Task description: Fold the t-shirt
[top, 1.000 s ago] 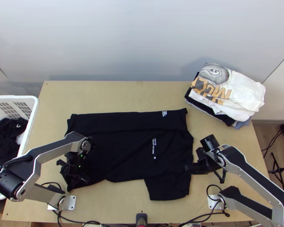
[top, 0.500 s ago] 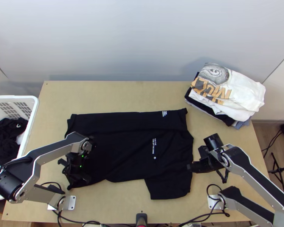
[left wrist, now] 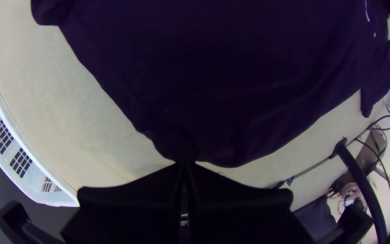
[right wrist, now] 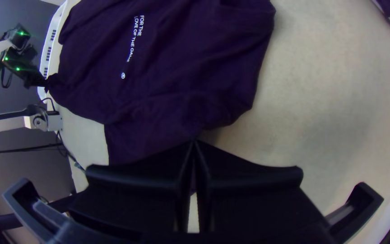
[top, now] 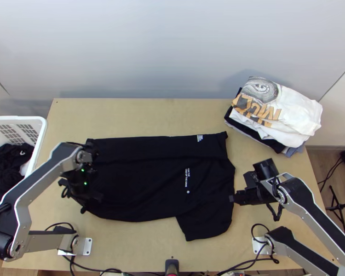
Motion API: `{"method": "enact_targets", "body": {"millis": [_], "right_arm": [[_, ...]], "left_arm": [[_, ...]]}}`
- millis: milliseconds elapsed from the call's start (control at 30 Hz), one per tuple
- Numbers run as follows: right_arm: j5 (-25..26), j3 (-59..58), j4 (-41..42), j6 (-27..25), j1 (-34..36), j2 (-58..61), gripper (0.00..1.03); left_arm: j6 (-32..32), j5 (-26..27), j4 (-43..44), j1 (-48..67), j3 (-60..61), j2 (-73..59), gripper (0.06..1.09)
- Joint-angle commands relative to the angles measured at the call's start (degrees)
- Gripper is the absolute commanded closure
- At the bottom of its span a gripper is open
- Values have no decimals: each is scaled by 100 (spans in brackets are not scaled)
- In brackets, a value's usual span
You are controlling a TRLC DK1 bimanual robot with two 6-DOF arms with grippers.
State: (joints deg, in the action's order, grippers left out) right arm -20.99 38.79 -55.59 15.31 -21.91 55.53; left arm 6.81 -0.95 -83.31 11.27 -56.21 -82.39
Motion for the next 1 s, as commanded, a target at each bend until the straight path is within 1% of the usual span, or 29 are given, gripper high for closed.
{"method": "enact_targets", "body": {"millis": [0, 67, 167, 233, 367, 533, 600, 833, 967], "right_arm": [[-10, 173, -83, -72, 82, -51, 100], [-45, 252, -92, -98, 214, -68, 100], [-300, 463, -92, -90, 530, -77, 100], [-379, 595, -171, -63, 609, -42, 100], [-449, 912, -619, -19, 609, 187, 100], [-493, 1202, -778, 95, 644, 239, 100], [-493, 1219, -804, 86, 732, 248, 100], [-485, 1333, -751, -239, 1277, 520, 100], [-485, 1527, -584, -301, 1470, 811, 100]], "left_arm": [[216, 280, -54, -661, -242, 206, 104], [198, 411, 34, -749, -259, 259, 104], [13, 781, 139, -845, -418, 302, 104], [-74, 1027, 139, -907, -523, 294, 105], [-206, 1088, 122, -916, -514, 276, 105], [-382, 1088, 122, -1012, -725, 232, 105], [-391, 1185, 122, -1153, -796, 215, 105], [-57, 1317, 148, -1856, -804, 135, 105], [40, 1352, 218, -2120, -822, 30, 105]]}}
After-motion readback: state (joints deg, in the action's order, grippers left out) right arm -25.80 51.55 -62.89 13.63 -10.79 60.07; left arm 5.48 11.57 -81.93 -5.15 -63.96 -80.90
